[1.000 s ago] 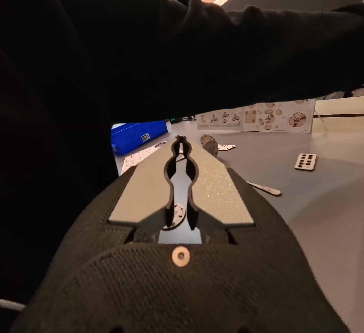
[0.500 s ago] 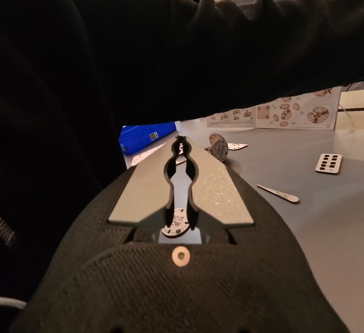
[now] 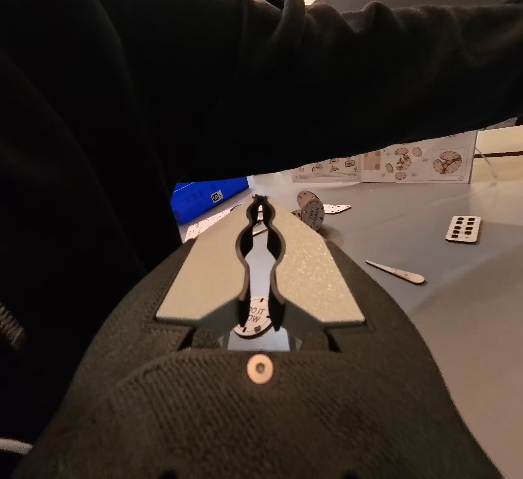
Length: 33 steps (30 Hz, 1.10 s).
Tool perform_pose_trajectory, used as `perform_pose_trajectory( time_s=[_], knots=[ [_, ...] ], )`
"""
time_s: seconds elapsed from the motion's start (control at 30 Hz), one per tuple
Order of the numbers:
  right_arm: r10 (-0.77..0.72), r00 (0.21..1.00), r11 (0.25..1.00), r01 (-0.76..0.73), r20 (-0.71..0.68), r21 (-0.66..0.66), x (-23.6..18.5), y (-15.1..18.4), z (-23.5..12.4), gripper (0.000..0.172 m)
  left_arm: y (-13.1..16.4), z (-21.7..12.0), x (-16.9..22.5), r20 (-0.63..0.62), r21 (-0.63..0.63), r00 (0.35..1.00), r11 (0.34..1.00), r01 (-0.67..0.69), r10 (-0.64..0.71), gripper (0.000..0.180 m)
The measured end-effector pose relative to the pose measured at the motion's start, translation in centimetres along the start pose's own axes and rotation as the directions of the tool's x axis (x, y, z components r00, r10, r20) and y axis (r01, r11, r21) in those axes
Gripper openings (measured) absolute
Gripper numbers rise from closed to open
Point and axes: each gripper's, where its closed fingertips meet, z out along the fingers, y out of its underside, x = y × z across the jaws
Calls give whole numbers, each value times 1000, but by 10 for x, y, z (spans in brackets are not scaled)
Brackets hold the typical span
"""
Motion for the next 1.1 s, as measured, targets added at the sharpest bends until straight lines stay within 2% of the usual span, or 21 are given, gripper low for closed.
perform_pose_trajectory(
  time_s=[0.07,0.43,0.73,0.97,1.1],
  knots=[
    [0,1000,1000,0,1,1,2,-1,0,0,0,1,-1,-13,0,1000,1000,22,-22,66],
    [42,999,999,-43,32,29,5,0,0,0,4,1,-1,-21,-51,999,998,-39,38,66],
    [41,998,999,-42,41,34,4,1,-3,0,8,-2,8,-103,-88,992,993,-84,75,65],
    [40,998,999,-41,45,35,2,1,-2,0,15,-3,34,-216,-100,954,968,-231,206,67],
    [31,999,999,-32,35,30,2,0,-3,0,15,-2,36,-237,-95,948,966,-240,212,68]
  ],
)
